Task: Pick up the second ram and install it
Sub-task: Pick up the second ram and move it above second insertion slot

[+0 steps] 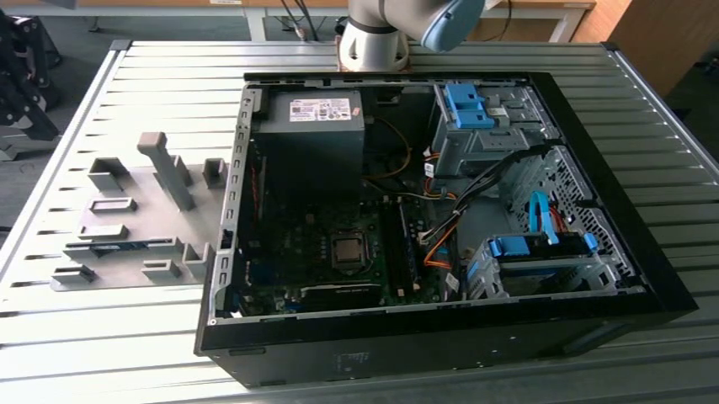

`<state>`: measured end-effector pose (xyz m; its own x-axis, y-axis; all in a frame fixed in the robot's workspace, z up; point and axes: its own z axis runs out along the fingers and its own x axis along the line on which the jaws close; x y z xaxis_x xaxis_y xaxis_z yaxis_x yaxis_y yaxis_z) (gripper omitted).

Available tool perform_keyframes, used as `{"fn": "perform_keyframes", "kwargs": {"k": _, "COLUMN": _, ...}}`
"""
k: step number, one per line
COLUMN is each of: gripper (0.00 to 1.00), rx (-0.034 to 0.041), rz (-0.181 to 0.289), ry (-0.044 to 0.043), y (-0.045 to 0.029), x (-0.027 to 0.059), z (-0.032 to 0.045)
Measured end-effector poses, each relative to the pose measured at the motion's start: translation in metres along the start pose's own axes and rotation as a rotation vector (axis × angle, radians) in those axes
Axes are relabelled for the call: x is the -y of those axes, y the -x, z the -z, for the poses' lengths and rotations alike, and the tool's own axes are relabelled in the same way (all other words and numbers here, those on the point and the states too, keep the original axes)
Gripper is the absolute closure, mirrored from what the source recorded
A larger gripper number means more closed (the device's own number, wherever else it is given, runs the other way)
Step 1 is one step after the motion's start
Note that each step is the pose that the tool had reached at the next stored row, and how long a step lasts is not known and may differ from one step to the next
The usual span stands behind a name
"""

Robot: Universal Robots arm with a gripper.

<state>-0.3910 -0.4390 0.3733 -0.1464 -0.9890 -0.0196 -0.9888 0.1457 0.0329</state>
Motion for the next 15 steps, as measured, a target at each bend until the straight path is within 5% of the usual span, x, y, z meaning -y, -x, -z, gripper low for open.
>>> {"fn": "perform_keyframes", "kwargs": {"k": 4, "gripper": 0.89, "rx": -0.0017, "rz": 0.050, "ry": 0.0010, "y": -0.0009, "x": 0.0000, "z": -0.0028}}
{"fn": "perform_keyframes", "kwargs": {"k": 15, "gripper": 0.89, "rx": -0.0021, "rz": 0.066, "ry": 0.0001, "y": -0.0041, "x": -0.0001, "z": -0.0051}}
